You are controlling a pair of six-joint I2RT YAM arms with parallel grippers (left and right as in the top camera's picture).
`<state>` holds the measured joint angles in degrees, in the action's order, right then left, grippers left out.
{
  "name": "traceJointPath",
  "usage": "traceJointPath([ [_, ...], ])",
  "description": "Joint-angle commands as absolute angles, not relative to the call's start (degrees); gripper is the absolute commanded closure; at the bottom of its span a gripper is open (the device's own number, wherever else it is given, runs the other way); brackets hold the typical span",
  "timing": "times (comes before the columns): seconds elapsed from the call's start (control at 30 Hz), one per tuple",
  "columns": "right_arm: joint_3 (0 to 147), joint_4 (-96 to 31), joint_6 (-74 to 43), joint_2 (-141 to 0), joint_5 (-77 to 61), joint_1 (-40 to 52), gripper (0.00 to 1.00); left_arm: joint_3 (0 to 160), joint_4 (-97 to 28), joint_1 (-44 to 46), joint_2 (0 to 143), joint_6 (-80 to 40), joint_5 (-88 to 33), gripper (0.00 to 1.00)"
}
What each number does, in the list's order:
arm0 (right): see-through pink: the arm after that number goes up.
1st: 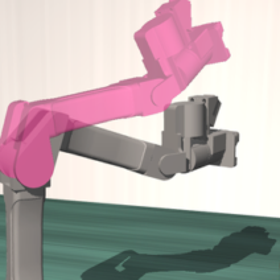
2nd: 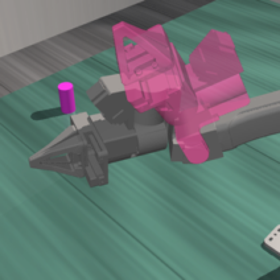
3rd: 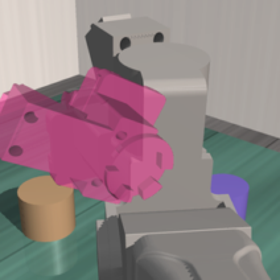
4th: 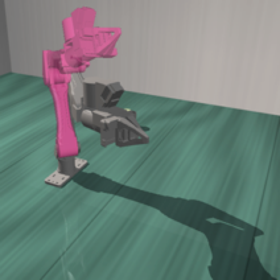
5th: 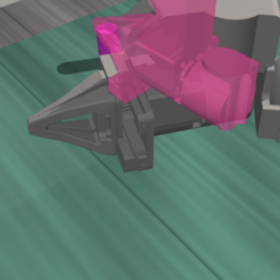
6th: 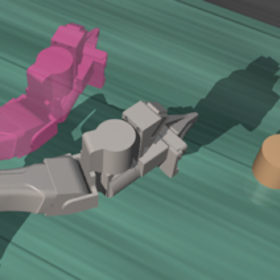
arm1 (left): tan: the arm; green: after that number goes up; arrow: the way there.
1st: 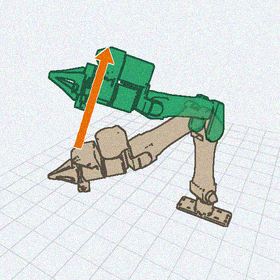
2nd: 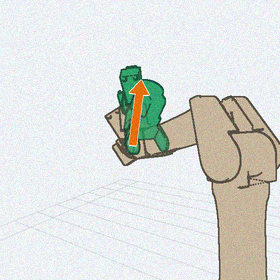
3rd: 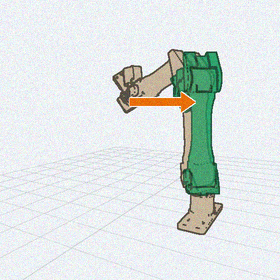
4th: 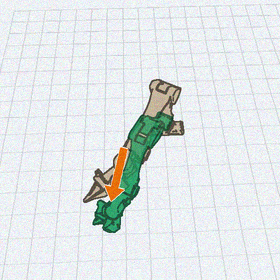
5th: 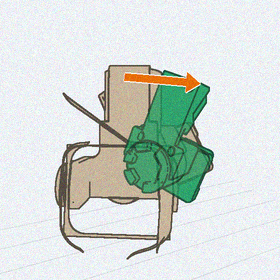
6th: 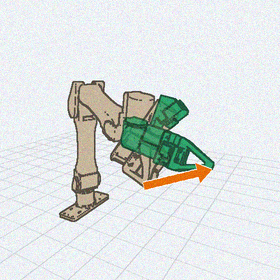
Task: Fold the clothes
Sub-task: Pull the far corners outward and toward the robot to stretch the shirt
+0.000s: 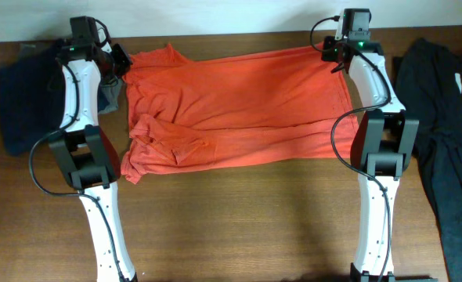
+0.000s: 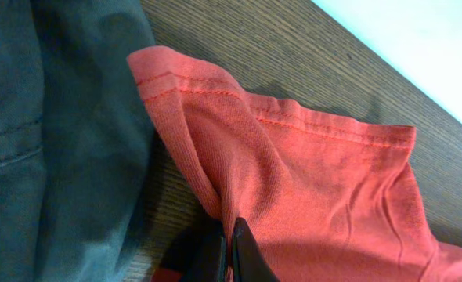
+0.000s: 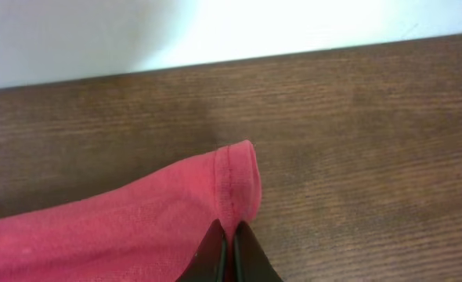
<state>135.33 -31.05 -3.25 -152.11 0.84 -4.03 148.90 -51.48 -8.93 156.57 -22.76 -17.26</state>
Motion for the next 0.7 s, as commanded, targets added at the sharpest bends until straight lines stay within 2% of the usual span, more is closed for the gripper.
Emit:
traceJointPath([
  [0.0, 136.86, -31.66, -3.84, -150.74, 2.24, -5.80, 0.96, 150.23, -51.53, -9.80, 157.71, -22.26, -18.52, 0.99],
  [0.23, 136.97, -36.29, -3.86, -149.23, 2.22, -7.55, 0.96, 152.09, -53.30, -9.93, 157.40, -22.24, -24.51, 0.99],
  [0.67, 136.97, -38.94, -3.86, -144.03, 2.22, -7.64, 0.96, 152.55, -59.75, -11.11, 153.71, -19.64, -24.47, 0.99],
])
